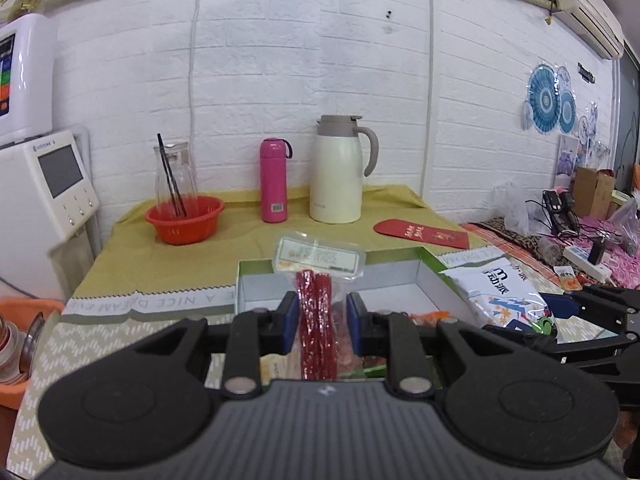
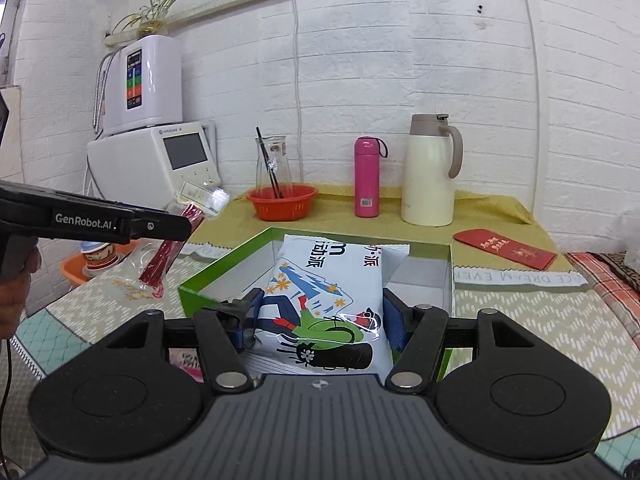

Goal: Organize snacks
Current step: 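Carry the sausage sticks and white bag into the green box, opening both grippers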

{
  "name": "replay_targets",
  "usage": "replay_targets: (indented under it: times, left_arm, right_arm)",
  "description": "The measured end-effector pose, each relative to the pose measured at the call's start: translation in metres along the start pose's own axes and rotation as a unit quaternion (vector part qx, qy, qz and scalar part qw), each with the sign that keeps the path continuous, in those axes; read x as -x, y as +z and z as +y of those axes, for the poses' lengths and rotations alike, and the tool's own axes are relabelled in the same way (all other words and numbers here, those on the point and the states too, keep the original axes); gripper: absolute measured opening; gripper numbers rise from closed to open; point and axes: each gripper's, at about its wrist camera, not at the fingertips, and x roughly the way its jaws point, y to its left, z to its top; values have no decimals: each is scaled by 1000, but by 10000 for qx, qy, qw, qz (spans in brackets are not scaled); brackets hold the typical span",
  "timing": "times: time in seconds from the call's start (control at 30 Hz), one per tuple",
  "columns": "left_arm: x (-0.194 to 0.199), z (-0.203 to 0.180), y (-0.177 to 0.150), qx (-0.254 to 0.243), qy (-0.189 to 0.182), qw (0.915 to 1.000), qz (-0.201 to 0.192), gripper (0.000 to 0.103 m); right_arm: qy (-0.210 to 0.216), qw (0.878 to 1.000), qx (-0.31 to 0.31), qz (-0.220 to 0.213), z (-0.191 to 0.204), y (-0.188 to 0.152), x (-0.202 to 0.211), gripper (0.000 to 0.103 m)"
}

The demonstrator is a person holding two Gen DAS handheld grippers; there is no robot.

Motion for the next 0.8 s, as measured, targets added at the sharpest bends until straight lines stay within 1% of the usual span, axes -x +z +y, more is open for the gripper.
replay_targets:
  times: [0.07,0.13,0.2,0.27,0.37,0.6,0.67,0.7,0.73,0.77,0.8]
  left_arm:
    - [-15,1,5,63,155,9999,-22,22]
    - [-32,4,8,213,105,9997,28,22]
    - [-50,8,10,359,131,9992,83,22]
    - [-69,13,10,508,114,9984,202,22]
    - [-91,16,9,605,88,9973,398,22]
    - [-119,22,-1,775,28,9944,714,23]
    - [-124,23,-4,785,30,9941,745,25]
    - [-126,23,-5,777,-9,9942,738,32]
    - [-126,23,-7,769,44,9946,694,63]
    - [-124,23,-9,767,105,9951,611,73]
    - [-121,23,-10,786,175,9956,482,75]
  right_arm:
    - [-57,10000,15,28,-6,7,-13,100]
    - [-126,9998,74,109,-9,11,-28,100]
    - [-177,9995,131,226,-11,12,-44,100]
    - [-200,9990,154,361,-14,11,-59,100]
    - [-251,9983,150,511,-18,8,-77,100]
    - [-308,9958,177,848,-23,-2,-106,100]
    - [-291,9952,200,918,-23,-5,-112,101]
    - [-278,9948,241,954,-23,-6,-115,101]
    - [-266,9940,304,1020,-23,-7,-117,102]
    - [-284,9933,371,1055,-21,-8,-118,103]
    - [-343,9929,466,1035,-19,-9,-117,103]
